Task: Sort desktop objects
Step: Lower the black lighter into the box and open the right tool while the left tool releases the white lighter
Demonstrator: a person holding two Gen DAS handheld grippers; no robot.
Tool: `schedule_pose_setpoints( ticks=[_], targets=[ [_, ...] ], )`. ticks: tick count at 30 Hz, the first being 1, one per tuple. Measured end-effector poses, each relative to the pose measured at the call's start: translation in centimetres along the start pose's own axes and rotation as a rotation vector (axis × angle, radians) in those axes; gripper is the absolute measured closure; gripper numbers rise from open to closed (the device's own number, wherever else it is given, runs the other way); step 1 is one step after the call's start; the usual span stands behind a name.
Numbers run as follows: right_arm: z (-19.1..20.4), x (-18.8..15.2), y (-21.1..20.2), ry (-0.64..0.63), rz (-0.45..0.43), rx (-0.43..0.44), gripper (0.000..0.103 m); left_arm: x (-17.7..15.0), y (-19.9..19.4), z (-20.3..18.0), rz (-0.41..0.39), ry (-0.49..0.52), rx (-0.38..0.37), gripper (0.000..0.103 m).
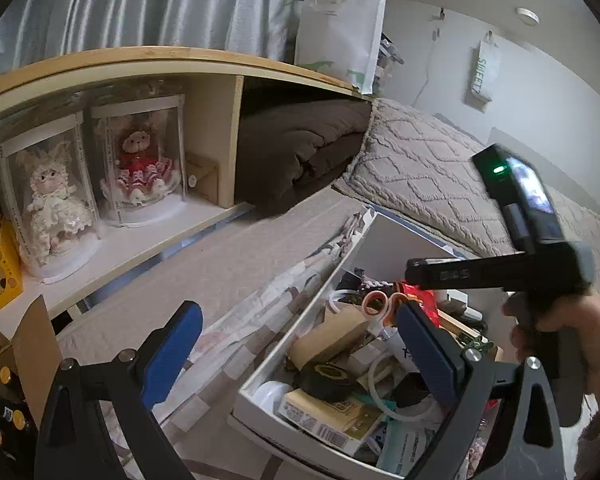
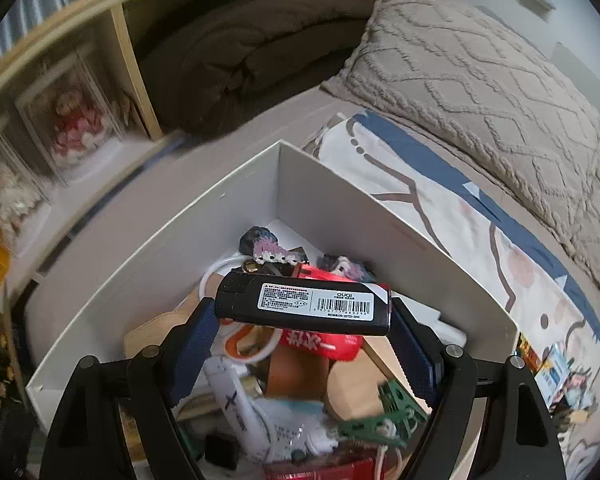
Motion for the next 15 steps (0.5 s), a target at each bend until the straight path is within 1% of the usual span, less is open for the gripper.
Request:
schedule_pose_setpoints(
  ticks=[4, 7, 10, 13, 15],
  targets=[
    [1.2, 0.7, 1.6, -0.087, 0.013, -0.057, 0.020, 0.1, -0.6, 0.6, -0.018, -0.021, -0.009, 0.004],
    [1.5, 1.0, 2.6, -0.120, 0.018, -0.108, 0.020, 0.2, -0.6, 0.9, -0.020, -0.030, -0.009, 0.004],
    [1.5, 1.4, 3.3, -0.112, 0.008, -0.118, 0.020, 0.1, -0.4, 1.1, -0.019, -0.034, -0.007, 0.004],
    [0.9, 1.9, 3.2, -0.061, -0.038, -0.118, 0.019, 0.0, -0.2, 1.1, -0.014, -0.035, -0.007, 0.004],
    [0.4, 2.0, 3.1, -0.007, -0.048, -0.081, 0.006, -0.1, -0.2, 1.1, -0.012, -0.036, -0.005, 0.004]
  ],
)
Point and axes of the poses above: each gripper's, at about its wrist camera, not at the fingertips, and y roughly the way its jaws point, z to its left, x to its top, the point moved 9 cm from there along y, roughly the way its jaws point, and after that the axes turned 9 degrees about -x, right-handed, at the moved point
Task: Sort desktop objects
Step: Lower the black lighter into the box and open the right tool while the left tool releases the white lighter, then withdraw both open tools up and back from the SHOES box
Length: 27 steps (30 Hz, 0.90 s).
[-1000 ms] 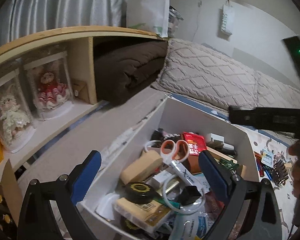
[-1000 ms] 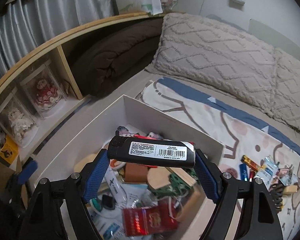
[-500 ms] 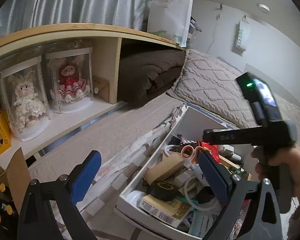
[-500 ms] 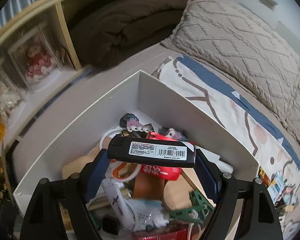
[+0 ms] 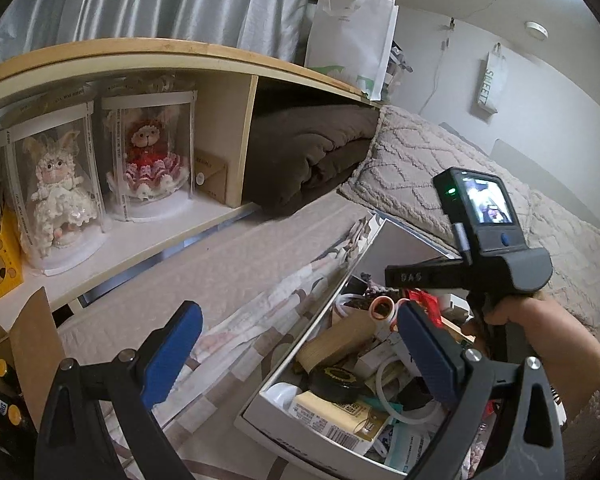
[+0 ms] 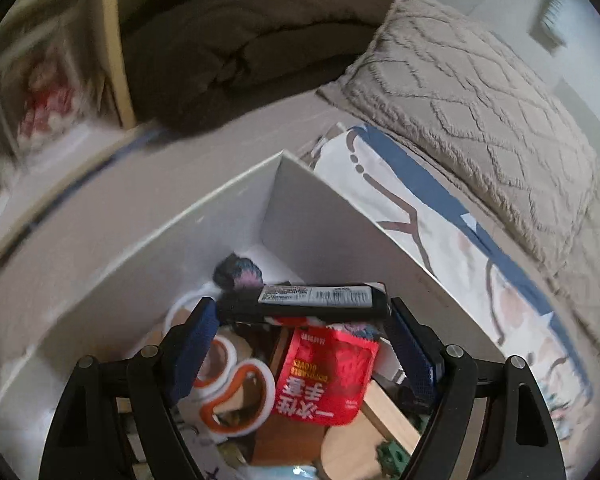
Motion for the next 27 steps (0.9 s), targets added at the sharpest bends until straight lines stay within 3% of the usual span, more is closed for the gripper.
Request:
schedule_pose_setpoints(
  ticks=[1, 12, 27],
  targets=[
    [-0.2, 0.0, -0.1, 0.022, 0.001, 0.017, 0.000, 0.0, 0.0, 0.0, -0.001, -0.002, 0.000, 0.004],
    [-1.1, -0.8, -2.6, 0.012, -0.047, 0.024, 0.000, -0.3, -0.2, -0.2, -0.003, 0.014, 0.024, 0.004],
    [-2.7, -3.8, -8.7, 0.042, -0.205, 0.096, 0.000, -0.6, -0.9, -2.8, -0.010, 0.110, 0.050, 0.000]
  ],
)
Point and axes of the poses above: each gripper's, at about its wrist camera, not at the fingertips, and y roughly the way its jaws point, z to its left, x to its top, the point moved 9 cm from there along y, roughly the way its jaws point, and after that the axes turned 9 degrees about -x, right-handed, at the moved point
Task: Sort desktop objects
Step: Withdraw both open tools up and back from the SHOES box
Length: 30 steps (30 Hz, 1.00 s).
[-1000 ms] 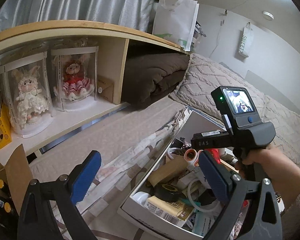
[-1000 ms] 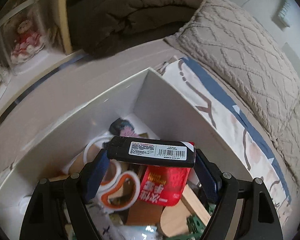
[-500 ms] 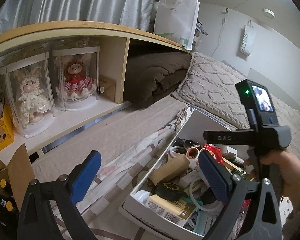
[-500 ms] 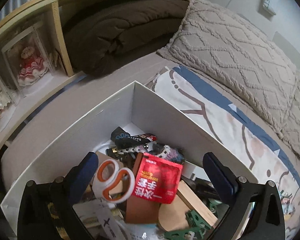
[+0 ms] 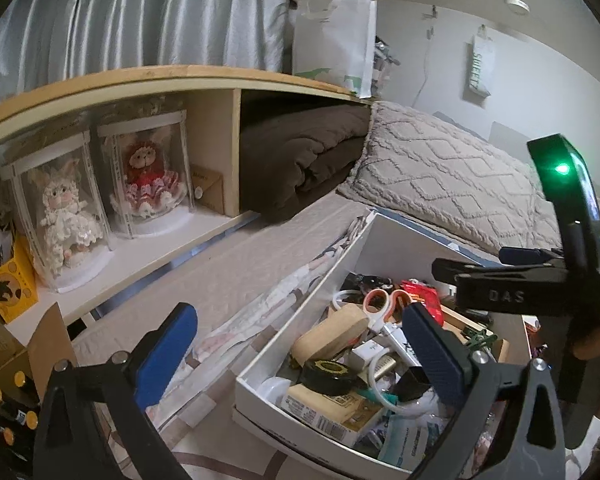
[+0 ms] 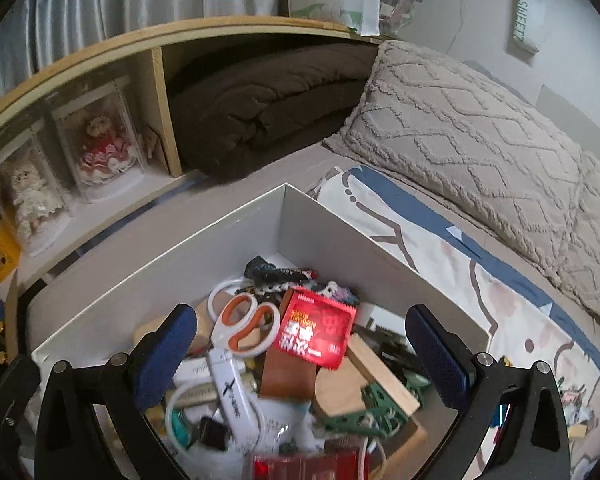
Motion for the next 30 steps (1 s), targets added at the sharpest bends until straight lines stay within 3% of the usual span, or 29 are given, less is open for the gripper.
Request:
schedule_pose_setpoints(
  ticks=[6, 19, 30],
  targets=[
    [-1.6, -1.1, -2.8, 0.020, -0.082, -0.029, 0.000, -0.2, -0.9, -1.3, -0.017, 0.038, 0.012, 0.000],
    [-4.7, -5.0, -8.5, 0.063, -0.161, -0.057, 0.000, -1.5, -2.9, -2.9, -0.029, 0.102, 0.036, 0.000],
    [-5.0, -8.8, -13.2, 0.064, -0.186, -0.091, 0.000, -2.9, -6.6, -4.9, -0.049, 0.136, -0.035, 0.000]
  ],
)
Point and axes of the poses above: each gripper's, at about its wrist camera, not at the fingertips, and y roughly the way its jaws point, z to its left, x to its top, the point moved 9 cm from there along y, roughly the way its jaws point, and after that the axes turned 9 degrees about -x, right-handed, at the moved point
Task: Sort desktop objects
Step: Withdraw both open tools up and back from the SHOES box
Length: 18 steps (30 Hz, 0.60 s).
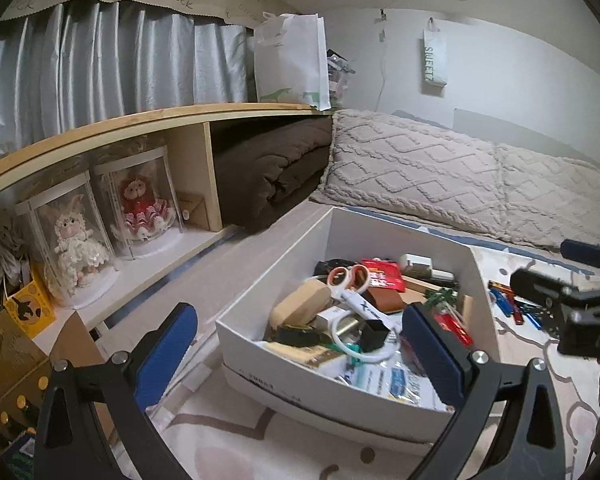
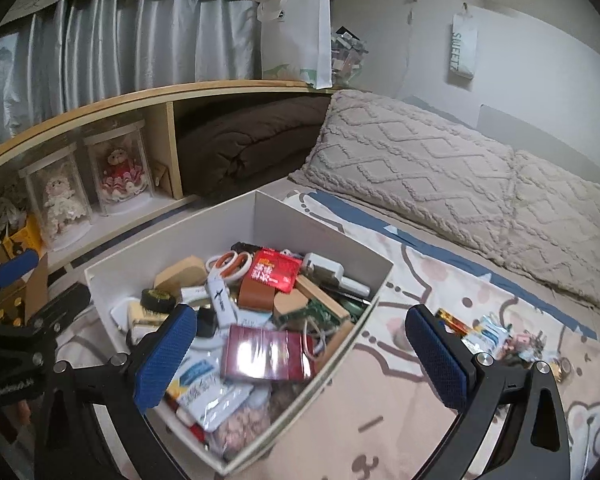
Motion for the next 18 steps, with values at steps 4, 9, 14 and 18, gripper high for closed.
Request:
schedule_pose_setpoints(
  ticks=[4, 9, 14, 18],
  targets=[
    [-0.3, -1.1, -2.0, -0.004, -0.014, -0.021, 0.000, -0.4, -1.7, -0.6, -0.013, -0.013, -0.040, 0.000],
    [-0.6, -2.7, -4.5, 0.010, -0.023, -0.036, 0.000, -0.6, -4.2, -1.3, -0.031, 0.003, -0.064, 0.000],
    [-0.9, -3.9, -6.9, 0.038, -0.033, -0.044, 0.000, -0.3, -6.9, -2.0, -0.061, 0.050, -0.076, 0.000],
    [-1.4, -5.0, -9.1, 0.062, -0.049, -0.054, 0.000, -0.6, -8.5, -2.2, -0.064, 0.070, -0.084, 0.000]
  ],
)
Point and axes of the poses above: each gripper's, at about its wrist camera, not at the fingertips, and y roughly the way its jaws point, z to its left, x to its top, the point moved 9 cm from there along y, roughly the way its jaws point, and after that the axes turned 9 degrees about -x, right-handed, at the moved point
